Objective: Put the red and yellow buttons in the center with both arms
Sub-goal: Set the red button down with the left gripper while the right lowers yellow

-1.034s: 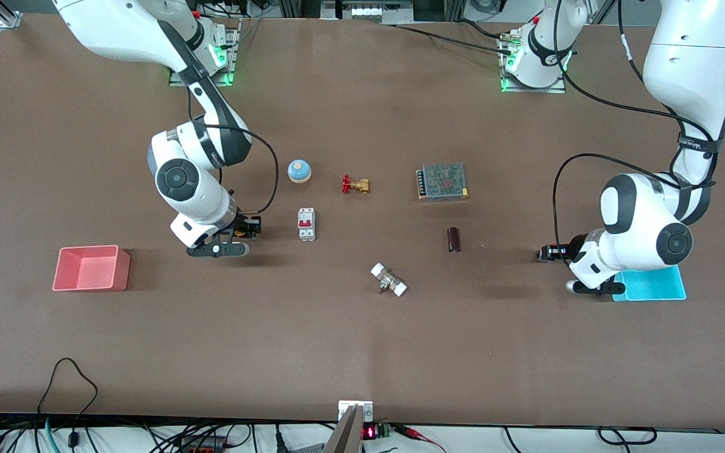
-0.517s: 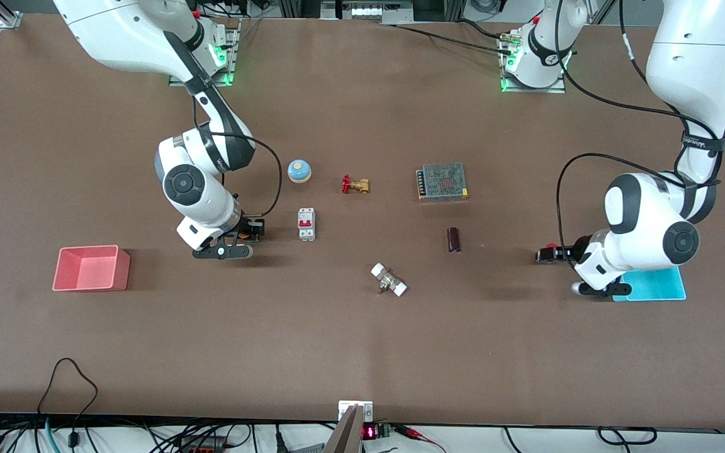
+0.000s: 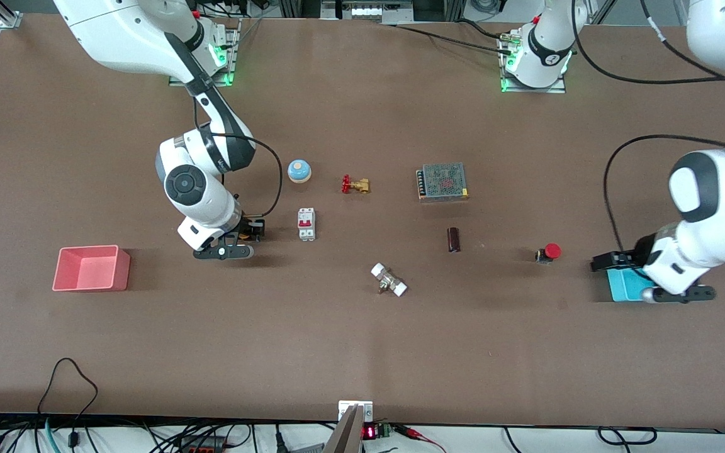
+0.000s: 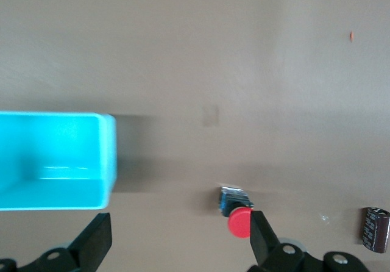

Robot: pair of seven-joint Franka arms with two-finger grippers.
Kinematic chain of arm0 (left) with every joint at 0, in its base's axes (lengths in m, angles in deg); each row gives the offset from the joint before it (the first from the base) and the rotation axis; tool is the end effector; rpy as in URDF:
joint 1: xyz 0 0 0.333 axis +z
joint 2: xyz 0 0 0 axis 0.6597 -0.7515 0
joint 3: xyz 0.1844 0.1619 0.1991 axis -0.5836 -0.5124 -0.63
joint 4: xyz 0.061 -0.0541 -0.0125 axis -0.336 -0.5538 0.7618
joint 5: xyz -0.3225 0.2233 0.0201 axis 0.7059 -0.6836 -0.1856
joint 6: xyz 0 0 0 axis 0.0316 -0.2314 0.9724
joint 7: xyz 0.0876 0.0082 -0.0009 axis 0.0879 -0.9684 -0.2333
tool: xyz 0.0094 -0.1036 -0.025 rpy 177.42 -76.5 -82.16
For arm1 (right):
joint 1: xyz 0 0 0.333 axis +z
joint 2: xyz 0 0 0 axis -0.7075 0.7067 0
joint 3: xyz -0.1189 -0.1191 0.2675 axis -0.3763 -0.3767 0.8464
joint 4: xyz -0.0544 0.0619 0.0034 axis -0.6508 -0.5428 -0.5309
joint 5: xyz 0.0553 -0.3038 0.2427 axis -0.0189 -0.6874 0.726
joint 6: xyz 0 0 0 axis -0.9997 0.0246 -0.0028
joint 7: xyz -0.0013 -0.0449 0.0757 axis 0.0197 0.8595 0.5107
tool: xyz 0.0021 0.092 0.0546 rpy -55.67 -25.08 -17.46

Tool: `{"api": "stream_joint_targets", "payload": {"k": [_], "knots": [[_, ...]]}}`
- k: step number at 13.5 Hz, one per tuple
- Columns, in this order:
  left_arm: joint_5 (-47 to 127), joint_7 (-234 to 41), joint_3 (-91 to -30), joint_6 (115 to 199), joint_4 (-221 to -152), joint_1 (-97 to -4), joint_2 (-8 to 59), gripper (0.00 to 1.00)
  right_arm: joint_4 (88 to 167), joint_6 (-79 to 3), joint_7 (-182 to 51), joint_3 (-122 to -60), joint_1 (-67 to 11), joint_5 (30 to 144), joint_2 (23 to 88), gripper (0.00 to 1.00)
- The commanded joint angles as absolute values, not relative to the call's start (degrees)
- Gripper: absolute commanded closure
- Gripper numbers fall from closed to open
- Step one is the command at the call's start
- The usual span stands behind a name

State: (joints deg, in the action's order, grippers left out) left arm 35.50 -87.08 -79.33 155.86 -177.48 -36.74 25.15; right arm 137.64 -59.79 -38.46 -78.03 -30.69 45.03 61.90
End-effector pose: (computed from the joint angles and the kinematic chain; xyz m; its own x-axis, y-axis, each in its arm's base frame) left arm 0.6773 0.0548 0.3769 0.9973 0.0726 -0.0058 0.0728 -0.9950 0.0686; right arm 0.5831 0.2298 0.2229 0.9985 0.0472 -0.0287 0.0474 -0.9989 0.0066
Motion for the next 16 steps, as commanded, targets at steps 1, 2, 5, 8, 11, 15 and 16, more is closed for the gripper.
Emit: {"api": "stream_joint_targets", "payload": {"k": [1, 2, 5, 8, 11, 15, 16], "knots": [[32.9, -89.26, -79.49, 148.56, -170.28, -37.06, 26.08, 0.0, 138.58, -61.25, -37.26, -78.56, -30.27, 43.89, 61.88, 0.5], [32.9, -90.59, -79.49, 145.3, -167.81, -37.06, 26.17, 0.0, 138.58, -61.25, -37.18, -78.56, -30.27, 43.89, 61.88, 0.38], [32.81, -93.93, -79.49, 137.9, -162.09, -37.06, 27.04, 0.0, 138.58, -61.16, -37.18, -78.56, -30.27, 43.97, 61.88, 0.26], [32.9, -94.91, -79.49, 132.79, -157.6, -36.1, 27.4, 0.0, 138.15, -60.99, -37.26, -78.56, -30.36, 44.15, 61.53, 0.07], [33.07, -95.0, -79.84, 132.87, -157.41, -35.83, 27.4, 0.0, 137.01, -56.54, -38.32, -79.08, -30.97, 45.11, 55.05, 0.0], [33.17, -94.38, -80.01, 139.25, -164.14, -36.18, 32.65, 0.0, 130.7, -38.36, -49.43, -79.17, -37.01, 48.79, 42.57, 0.0], [33.69, -94.29, -80.01, 142.68, -168.27, -36.1, 35.02, 0.0, 128.33, -33.79, -53.92, -79.61, -39.47, 50.2, 40.28, 0.0]]}}
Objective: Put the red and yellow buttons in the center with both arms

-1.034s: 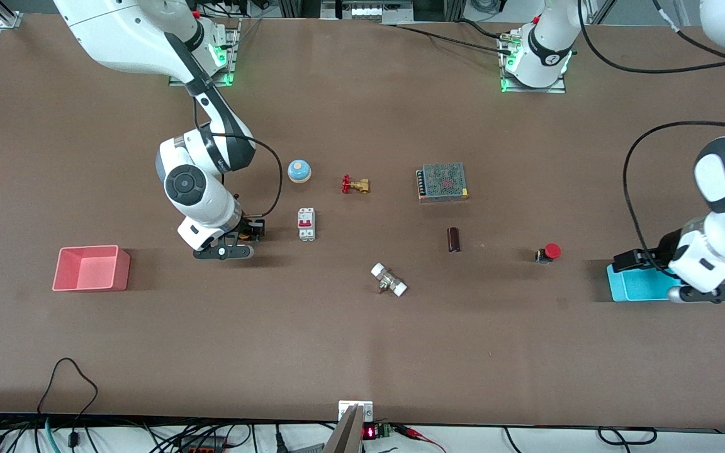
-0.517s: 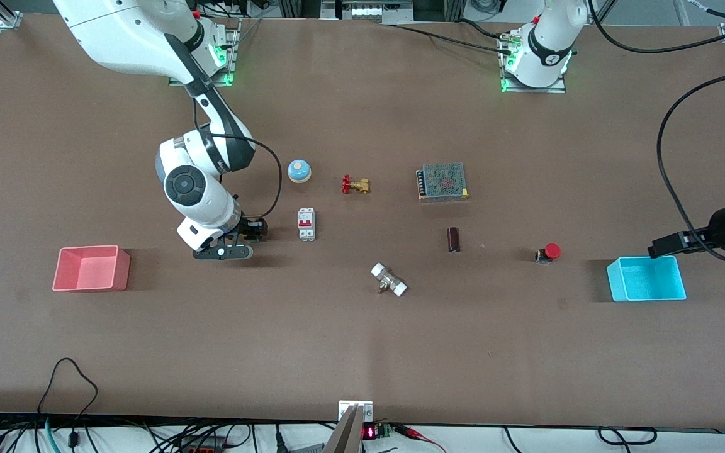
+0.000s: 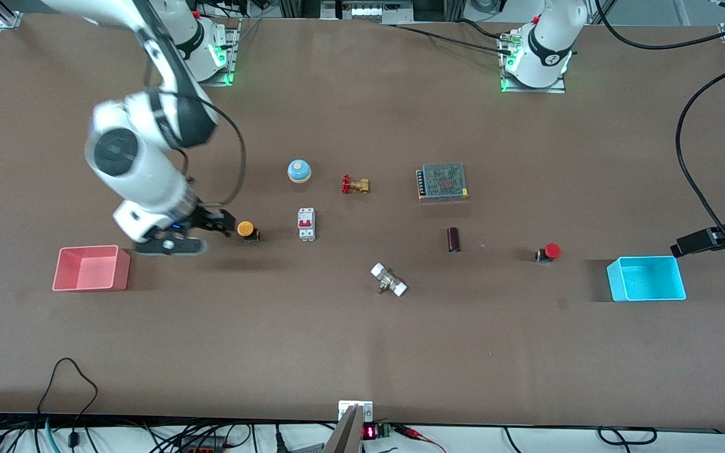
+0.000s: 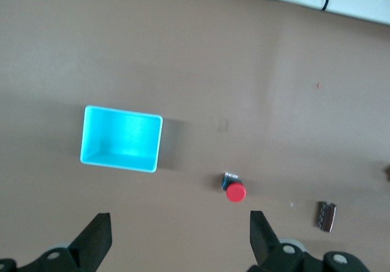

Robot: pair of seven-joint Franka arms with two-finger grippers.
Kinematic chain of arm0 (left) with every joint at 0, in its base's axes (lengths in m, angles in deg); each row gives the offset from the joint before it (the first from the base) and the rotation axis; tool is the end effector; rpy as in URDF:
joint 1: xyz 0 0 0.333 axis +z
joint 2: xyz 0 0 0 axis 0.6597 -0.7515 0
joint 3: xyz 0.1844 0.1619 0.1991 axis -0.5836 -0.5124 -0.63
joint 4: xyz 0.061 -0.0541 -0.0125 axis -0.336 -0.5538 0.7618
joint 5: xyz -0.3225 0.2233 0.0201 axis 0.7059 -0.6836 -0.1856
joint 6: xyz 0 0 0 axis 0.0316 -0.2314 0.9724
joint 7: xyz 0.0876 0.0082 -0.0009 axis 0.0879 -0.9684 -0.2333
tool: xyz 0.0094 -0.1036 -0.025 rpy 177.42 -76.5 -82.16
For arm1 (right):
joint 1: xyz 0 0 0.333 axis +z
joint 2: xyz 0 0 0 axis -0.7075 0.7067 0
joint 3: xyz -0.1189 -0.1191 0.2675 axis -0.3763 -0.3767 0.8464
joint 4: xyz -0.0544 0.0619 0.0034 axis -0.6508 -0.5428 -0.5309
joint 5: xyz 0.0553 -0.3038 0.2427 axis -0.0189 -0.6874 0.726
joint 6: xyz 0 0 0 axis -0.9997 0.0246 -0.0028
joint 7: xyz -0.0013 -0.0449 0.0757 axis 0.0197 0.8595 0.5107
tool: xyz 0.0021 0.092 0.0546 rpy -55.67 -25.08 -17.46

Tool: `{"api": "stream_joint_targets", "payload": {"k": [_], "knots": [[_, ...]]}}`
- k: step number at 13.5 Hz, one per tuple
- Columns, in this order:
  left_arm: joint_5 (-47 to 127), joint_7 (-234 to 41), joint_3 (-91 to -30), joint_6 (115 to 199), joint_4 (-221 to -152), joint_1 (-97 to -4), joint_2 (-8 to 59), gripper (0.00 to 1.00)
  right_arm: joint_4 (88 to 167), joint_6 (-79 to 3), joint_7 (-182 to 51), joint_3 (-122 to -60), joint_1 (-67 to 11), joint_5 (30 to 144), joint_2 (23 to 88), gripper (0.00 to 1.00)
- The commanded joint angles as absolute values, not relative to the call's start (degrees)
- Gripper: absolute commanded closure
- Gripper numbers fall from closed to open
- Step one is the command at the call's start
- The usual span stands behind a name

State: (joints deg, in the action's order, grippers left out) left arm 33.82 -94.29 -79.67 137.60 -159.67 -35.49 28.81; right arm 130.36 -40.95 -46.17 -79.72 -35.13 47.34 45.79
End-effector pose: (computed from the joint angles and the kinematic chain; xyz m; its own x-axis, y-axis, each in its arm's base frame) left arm 0.6743 0.0721 0.5410 0.9797 0.1957 0.0442 0.1935 -0.9799 0.0489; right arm 0.6070 0.1644 0.4263 0.9979 0.0429 0.0495 0.0425 -0.9990 0.0104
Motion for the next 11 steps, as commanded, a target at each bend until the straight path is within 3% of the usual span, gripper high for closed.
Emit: {"api": "stream_joint_targets", "payload": {"k": [1, 4, 6, 11], "knots": [[33.52, -93.94, -80.01, 144.46, -170.57, -36.09, 36.61, 0.0, 125.6, -29.04, -55.79, -80.75, -40.63, 50.82, 38.78, 0.0], [32.81, -94.03, -80.01, 139.4, -172.18, -36.18, 39.0, 0.0, 120.31, -19.26, -56.16, -85.41, -41.6, 50.92, 35.09, 0.0], [32.55, -94.38, -80.01, 137.27, -172.0, -37.58, 39.18, 0.0, 120.39, -17.05, -56.16, -85.68, -44.58, 51.09, 32.71, 0.0], [32.9, -93.68, -79.84, 140.7, -172.27, -37.41, 39.7, 0.0, 121.01, -17.39, -55.02, -85.68, -44.86, 51.09, 34.11, 0.0]]}}
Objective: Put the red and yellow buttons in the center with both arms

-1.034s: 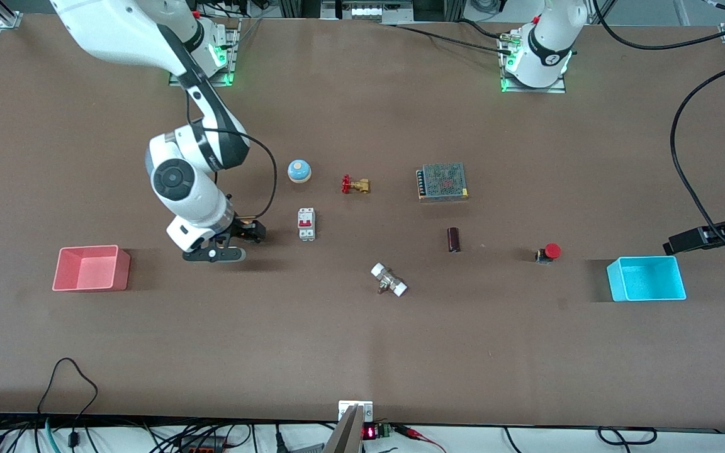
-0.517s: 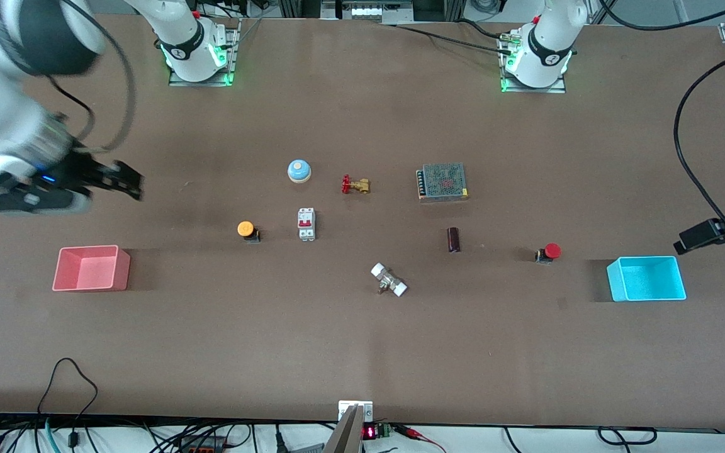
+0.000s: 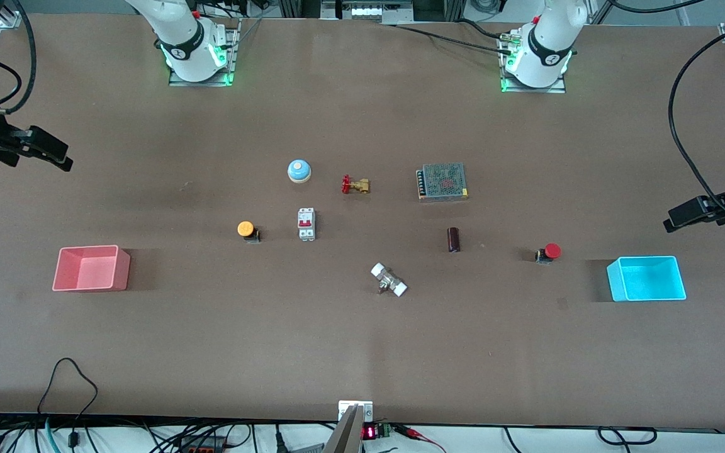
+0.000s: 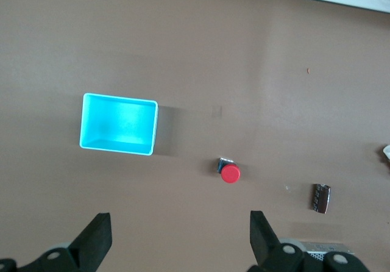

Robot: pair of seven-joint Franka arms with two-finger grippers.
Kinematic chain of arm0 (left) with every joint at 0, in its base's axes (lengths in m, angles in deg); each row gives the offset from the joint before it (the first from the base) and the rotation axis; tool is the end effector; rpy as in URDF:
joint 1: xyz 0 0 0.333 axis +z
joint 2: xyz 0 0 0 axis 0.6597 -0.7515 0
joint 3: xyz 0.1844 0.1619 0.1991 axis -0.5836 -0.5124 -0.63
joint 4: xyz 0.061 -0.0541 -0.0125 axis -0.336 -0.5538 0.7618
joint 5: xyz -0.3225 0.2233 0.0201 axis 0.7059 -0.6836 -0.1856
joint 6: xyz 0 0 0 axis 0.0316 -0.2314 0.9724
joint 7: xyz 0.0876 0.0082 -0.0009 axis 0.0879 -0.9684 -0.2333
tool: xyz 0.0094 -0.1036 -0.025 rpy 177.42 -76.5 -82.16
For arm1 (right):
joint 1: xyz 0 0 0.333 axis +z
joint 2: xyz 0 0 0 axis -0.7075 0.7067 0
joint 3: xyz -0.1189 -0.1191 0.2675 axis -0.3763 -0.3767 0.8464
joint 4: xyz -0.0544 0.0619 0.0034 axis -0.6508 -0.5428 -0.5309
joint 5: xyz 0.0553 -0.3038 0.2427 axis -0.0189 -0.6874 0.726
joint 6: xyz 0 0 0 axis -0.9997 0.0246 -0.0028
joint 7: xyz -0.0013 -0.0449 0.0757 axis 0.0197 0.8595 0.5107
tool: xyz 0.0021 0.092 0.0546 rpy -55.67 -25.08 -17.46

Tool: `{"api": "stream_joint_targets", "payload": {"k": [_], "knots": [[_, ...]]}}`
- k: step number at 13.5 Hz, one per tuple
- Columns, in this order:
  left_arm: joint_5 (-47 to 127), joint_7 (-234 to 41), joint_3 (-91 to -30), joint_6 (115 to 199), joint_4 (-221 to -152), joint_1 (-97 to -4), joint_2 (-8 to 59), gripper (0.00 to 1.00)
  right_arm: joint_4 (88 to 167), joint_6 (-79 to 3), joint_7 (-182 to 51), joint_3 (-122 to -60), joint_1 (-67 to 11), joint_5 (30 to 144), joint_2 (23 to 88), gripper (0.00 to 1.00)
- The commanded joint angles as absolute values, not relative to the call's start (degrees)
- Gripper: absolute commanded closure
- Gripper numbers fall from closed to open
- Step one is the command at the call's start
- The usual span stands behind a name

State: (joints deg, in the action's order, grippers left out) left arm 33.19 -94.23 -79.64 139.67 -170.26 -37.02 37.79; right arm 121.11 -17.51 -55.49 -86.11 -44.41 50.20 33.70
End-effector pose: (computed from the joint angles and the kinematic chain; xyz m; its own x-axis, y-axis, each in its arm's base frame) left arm 0.6348 0.0522 0.5580 0.9842 0.1687 0.0529 0.1667 -0.9852 0.0409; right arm 0.5688 0.0009 0.5935 0.9961 -0.0878 0.0076 -0.0878 -0.9961 0.0013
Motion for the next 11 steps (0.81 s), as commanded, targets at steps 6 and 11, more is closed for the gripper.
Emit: {"api": "stream_joint_targets", "payload": {"k": [6, 11], "knots": [[32.37, -93.76, -79.58, 132.79, -170.95, -37.15, 41.02, 0.0, 121.01, -16.43, -54.75, -85.33, -44.51, 51.09, 34.19, 0.0], [32.37, -91.93, -79.13, 131.91, -171.12, -37.06, 42.08, 0.0, 121.09, -16.34, -54.75, -85.33, -44.51, 50.83, 34.11, 0.0]]}}
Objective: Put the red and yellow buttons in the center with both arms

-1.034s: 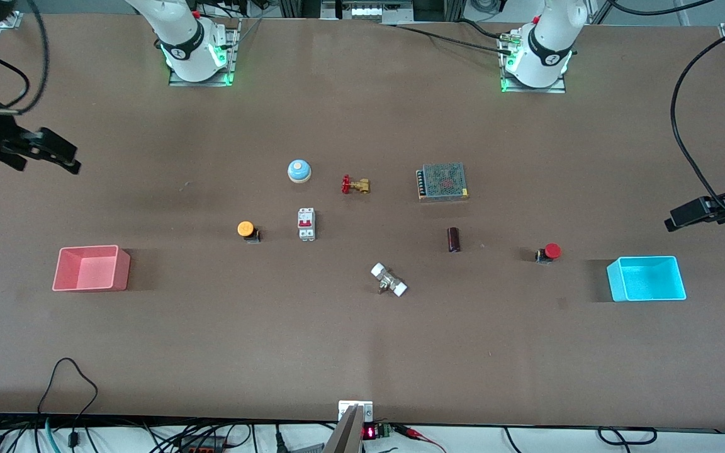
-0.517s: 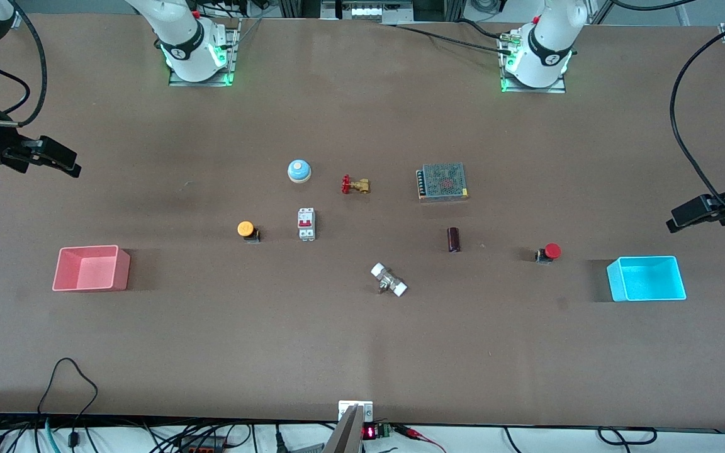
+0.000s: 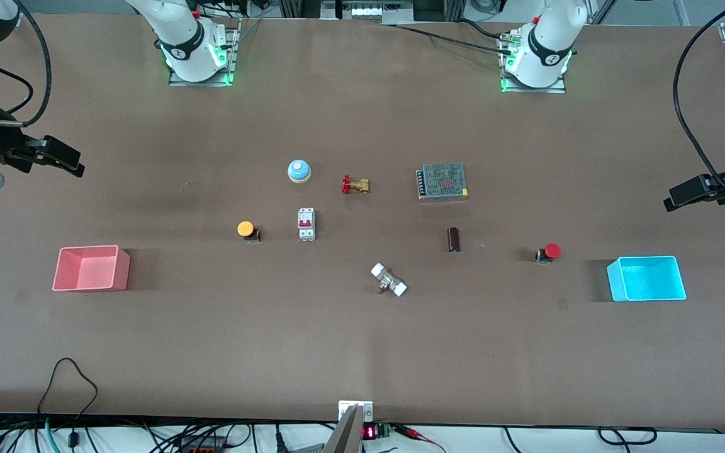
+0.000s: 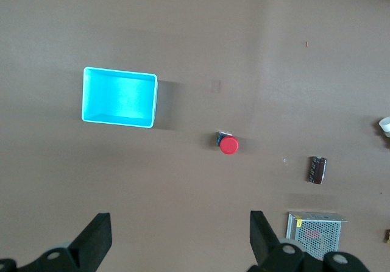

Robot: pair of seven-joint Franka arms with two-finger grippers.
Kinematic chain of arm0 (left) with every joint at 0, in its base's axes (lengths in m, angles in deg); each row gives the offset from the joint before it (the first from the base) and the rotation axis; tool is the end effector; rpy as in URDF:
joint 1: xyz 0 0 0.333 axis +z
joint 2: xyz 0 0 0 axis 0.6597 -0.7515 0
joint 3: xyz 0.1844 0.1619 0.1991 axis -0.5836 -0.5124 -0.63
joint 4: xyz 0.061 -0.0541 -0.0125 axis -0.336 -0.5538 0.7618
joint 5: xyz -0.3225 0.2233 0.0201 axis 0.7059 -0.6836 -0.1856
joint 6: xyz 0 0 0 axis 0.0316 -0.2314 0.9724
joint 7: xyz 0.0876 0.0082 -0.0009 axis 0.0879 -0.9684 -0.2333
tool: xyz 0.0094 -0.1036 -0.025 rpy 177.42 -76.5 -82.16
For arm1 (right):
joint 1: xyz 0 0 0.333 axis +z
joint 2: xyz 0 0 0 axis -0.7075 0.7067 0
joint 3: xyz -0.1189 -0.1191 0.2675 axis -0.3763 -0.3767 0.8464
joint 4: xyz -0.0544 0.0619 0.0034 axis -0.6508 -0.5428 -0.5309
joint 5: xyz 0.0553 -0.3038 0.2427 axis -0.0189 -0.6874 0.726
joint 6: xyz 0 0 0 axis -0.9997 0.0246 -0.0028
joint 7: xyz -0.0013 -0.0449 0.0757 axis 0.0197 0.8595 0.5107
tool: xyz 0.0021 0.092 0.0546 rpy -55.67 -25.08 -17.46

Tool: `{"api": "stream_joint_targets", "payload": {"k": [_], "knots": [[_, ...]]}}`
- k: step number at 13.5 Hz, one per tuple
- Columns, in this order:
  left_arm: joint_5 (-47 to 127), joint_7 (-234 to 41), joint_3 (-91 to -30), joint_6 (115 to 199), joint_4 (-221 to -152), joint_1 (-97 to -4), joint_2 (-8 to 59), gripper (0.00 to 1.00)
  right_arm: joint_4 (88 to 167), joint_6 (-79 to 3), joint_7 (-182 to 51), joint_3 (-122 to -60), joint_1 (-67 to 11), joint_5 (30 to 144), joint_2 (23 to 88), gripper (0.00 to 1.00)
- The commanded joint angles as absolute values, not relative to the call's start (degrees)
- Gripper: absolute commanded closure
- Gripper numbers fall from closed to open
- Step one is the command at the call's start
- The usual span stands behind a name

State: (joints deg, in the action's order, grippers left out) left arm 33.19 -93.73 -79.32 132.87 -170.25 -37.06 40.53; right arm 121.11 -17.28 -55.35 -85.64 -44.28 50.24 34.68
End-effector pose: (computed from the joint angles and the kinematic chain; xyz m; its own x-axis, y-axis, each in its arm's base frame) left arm 0.6116 0.0463 0.5773 0.9886 0.1497 -0.0173 0.1503 -0.9879 0.0377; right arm 0.5727 0.0069 0.5833 0.9967 -0.0799 -0.0135 -0.0799 -0.9968 0.0023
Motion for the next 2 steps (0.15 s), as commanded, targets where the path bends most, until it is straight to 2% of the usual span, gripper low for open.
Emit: {"api": "stream_joint_targets", "payload": {"k": [1, 2], "knots": [[32.37, -91.22, -79.31, 131.12, -171.12, -36.97, 42.08, 0.0, 121.09, -16.34, -54.75, -85.33, -44.51, 50.83, 34.11, 0.0], [32.37, -91.04, -79.4, 130.59, -171.12, -36.97, 42.08, 0.0, 121.09, -16.34, -54.75, -85.33, -44.51, 50.83, 34.11, 0.0]]}}
